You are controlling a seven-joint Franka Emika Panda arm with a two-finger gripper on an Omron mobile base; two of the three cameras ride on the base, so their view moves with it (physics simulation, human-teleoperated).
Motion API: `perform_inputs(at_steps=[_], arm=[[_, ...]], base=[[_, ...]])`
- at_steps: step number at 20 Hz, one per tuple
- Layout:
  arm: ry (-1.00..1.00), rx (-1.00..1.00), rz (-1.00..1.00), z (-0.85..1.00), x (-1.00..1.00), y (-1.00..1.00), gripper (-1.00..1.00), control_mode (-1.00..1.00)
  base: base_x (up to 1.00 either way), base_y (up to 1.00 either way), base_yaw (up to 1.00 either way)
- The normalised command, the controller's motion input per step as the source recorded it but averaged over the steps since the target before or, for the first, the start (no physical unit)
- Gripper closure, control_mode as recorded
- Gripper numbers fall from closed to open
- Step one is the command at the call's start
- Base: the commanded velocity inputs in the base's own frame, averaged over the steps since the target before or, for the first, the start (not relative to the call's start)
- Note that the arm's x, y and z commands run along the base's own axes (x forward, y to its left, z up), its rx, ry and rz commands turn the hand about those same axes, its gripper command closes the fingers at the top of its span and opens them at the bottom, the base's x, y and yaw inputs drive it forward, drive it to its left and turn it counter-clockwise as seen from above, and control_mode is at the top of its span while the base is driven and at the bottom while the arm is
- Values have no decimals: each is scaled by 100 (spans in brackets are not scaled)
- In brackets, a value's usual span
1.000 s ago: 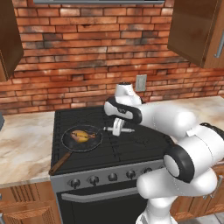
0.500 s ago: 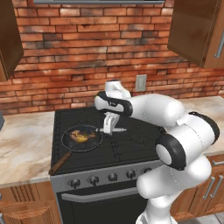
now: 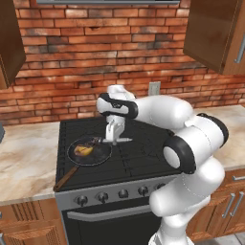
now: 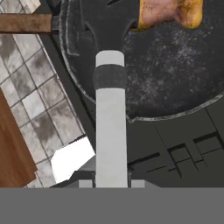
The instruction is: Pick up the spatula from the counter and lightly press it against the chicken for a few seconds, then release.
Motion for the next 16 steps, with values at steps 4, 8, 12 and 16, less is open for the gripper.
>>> perform_inputs(at_steps=[4,8,12,16], arm=[[8,0,0,0,0,4,100,-100],[5,0,0,0,-2,0,100,-100],[2,0,0,0,-13,-3,100,-100],[0,0,0,0,-21,-2,100,-100]], base=[[0,0,0],[0,0,0],[0,0,0],[0,0,0]])
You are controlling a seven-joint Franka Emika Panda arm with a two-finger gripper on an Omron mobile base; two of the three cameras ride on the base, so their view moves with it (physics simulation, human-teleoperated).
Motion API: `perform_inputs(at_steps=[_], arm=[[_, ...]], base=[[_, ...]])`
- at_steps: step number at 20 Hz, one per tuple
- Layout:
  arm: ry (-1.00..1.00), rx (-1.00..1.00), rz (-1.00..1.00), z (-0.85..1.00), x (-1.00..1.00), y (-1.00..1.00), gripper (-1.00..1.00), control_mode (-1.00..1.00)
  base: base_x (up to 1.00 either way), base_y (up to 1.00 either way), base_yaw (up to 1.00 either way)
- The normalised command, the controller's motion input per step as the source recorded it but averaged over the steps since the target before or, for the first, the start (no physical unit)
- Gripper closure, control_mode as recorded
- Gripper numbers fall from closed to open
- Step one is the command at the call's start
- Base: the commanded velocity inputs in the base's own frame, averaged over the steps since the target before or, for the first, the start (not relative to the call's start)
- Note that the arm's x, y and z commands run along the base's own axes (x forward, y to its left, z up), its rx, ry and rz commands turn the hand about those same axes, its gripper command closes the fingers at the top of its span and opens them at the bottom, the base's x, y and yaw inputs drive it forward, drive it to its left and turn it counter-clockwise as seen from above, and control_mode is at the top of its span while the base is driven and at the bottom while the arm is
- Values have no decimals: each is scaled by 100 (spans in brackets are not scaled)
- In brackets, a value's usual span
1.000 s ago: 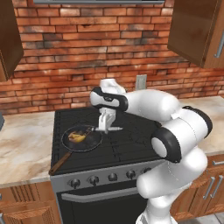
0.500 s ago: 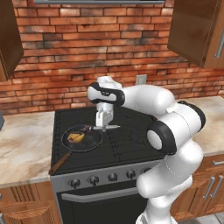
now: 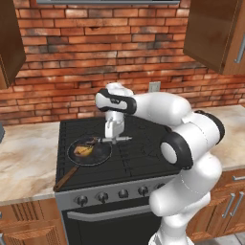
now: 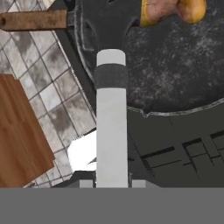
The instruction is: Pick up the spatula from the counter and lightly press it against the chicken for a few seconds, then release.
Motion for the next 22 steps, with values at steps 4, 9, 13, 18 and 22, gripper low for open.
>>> perform_inputs(at_steps=[4,9,13,18,22], arm=[[0,-2,0,0,-31,0,100,-100],[0,-2,0,0,-28,-6,100,-100],[0,-1,1,0,-4,-6,100,-100],[0,-1,2,0,11,-7,100,-100],[0,-2,2,0,1,0,100,-100]], base=[[0,0,0],[0,0,0],[0,0,0],[0,0,0],[0,0,0]])
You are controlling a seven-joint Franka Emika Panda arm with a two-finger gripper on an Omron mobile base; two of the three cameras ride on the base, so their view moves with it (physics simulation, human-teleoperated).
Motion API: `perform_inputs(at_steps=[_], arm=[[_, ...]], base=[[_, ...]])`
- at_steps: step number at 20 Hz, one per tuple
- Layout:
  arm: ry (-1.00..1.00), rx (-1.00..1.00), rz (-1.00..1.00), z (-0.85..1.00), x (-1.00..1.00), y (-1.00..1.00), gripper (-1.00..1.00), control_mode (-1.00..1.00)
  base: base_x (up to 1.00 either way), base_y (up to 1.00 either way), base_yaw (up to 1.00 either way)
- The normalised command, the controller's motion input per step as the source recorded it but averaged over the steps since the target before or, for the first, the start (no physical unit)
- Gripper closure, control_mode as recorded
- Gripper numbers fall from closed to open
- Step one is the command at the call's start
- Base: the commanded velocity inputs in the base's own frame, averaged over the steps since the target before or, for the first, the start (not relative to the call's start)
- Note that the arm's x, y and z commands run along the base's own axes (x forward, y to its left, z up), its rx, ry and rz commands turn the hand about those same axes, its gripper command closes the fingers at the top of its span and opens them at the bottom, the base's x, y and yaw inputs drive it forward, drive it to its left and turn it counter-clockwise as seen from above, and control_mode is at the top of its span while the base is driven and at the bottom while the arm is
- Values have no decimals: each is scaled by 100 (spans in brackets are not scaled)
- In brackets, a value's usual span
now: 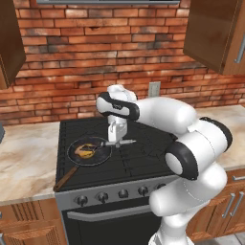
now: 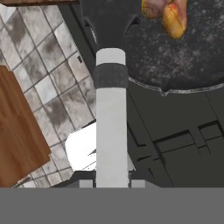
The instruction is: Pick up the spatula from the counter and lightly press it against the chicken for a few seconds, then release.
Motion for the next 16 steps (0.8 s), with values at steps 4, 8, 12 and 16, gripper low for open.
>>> perform_inputs(at_steps=[4,8,12,16], arm=[[0,-2,2,0,0,0,100,-100],[0,-2,3,0,0,0,100,-100],[0,-2,3,0,0,0,100,-100],[0,-2,3,0,0,0,100,-100]], base=[[0,0,0],[0,0,0],[0,0,0],[0,0,0]])
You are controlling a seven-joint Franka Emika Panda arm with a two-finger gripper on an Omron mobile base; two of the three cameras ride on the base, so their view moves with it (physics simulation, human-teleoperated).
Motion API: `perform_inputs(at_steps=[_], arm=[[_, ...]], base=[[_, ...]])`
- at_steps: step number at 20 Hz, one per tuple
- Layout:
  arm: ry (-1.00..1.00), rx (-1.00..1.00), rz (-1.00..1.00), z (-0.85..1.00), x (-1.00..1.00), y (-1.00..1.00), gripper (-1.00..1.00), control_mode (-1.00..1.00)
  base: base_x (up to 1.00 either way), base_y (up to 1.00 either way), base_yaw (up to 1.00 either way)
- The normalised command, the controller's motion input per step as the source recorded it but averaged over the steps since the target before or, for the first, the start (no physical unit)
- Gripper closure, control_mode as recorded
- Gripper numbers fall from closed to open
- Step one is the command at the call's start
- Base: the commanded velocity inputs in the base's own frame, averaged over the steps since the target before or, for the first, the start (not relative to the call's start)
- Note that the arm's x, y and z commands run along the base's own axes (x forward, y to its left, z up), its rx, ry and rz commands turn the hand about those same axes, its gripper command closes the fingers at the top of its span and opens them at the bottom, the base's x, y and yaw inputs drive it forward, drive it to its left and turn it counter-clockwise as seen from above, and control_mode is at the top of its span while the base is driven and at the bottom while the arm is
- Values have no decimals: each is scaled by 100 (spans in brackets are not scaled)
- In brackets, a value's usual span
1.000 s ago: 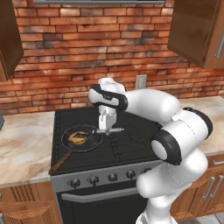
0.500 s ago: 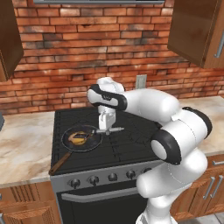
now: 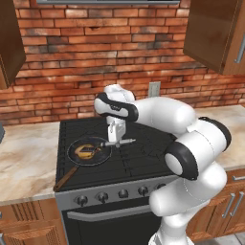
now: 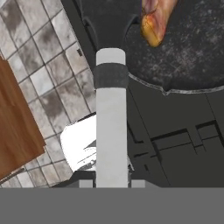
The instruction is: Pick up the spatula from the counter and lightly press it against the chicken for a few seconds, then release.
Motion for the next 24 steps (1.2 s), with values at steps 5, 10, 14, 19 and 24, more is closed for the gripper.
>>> perform_inputs(at_steps=[5,10,14,19,24], arm=[[-1,-1,3,0,0,-1,100,-100],[-2,0,3,0,0,-2,100,-100],[-1,0,3,0,0,-3,100,-100],[-2,0,3,0,0,-4,100,-100],[-1,0,3,0,0,-2,100,-100]], base=[[0,0,0],[0,0,0],[0,0,0],[0,0,0],[0,0,0]])
